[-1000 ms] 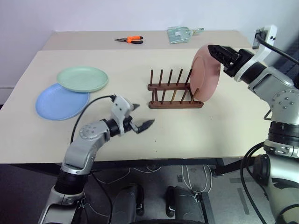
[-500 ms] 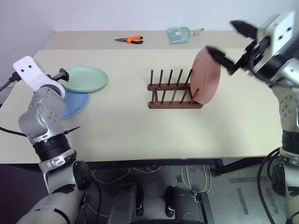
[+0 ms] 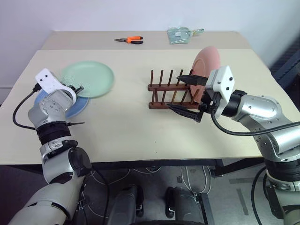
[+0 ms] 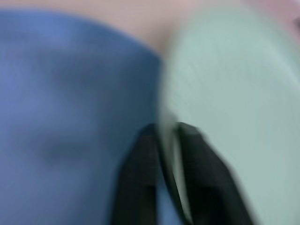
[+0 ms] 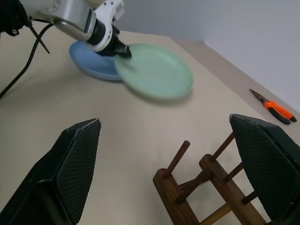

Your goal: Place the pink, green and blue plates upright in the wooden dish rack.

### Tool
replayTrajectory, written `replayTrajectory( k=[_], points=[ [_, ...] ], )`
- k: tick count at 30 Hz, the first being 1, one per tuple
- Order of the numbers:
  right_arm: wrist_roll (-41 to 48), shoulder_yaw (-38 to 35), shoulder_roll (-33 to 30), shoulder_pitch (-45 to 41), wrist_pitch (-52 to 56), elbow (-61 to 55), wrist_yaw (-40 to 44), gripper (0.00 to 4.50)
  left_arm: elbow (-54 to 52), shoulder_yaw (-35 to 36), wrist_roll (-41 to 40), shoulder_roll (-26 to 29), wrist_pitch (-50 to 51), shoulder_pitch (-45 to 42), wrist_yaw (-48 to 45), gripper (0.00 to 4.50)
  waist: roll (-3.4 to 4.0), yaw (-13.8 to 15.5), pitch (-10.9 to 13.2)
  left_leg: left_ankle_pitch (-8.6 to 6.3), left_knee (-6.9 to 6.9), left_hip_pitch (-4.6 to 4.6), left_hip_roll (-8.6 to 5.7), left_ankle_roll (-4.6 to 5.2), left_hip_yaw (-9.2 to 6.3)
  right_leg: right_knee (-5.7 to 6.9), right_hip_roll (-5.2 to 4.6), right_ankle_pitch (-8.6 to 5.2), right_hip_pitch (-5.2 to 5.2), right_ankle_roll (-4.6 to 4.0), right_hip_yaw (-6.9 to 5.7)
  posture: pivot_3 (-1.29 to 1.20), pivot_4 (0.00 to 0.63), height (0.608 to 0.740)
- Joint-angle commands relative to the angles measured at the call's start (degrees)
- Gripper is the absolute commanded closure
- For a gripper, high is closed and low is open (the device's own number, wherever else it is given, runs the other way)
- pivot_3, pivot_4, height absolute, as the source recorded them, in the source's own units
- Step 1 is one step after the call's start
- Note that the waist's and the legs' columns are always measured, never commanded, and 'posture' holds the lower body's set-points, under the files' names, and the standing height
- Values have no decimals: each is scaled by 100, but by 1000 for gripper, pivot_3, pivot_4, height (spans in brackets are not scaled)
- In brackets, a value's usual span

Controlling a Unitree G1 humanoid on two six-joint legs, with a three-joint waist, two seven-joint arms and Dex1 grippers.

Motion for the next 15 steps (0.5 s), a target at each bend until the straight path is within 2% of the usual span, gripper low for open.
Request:
replayTrajectory(
  k=[1, 4, 7, 10, 15],
  points=[
    [-336, 115, 18, -272, 24, 20, -123, 0, -1388, -476, -389, -34, -339, 53, -787, 4390, -12, 2, 6, 0, 0, 0, 0, 0, 0, 1, 0, 0, -1, 0, 0, 0, 150, 740],
    [-1110, 692, 113, -643, -244, 200, -230, 0, -2733, -1081, -719, -183, 190, 384, -1144, 4390, -15, 7, 8, -1, 0, 0, -2, -1, 1, -2, -4, 0, -1, 0, 2, 0, 150, 740],
    [-1852, 1244, 340, -947, -602, 437, -351, 0, -3817, -1359, -1076, -400, 891, 599, -968, 4390, -14, -5, 7, 0, 0, 1, -3, -2, -1, 0, -5, 0, 2, 0, 3, 0, 150, 740],
    [-2666, 1658, 662, -1202, -1204, 885, -658, 0, -4601, -1390, -1358, -640, 1581, 684, -545, 4390, -14, -42, 7, 2, -1, 5, -3, -4, -2, 2, -2, 0, 2, 0, 5, 0, 150, 740],
    [-3464, 2063, 949, -1385, -2151, 1595, -669, 0, -5180, -1139, -1681, -960, 2395, 596, 32, 4390, -14, -131, 7, 9, -3, 6, -1, -13, -6, 6, 5, 0, 2, -1, 5, 0, 150, 740]
  ],
)
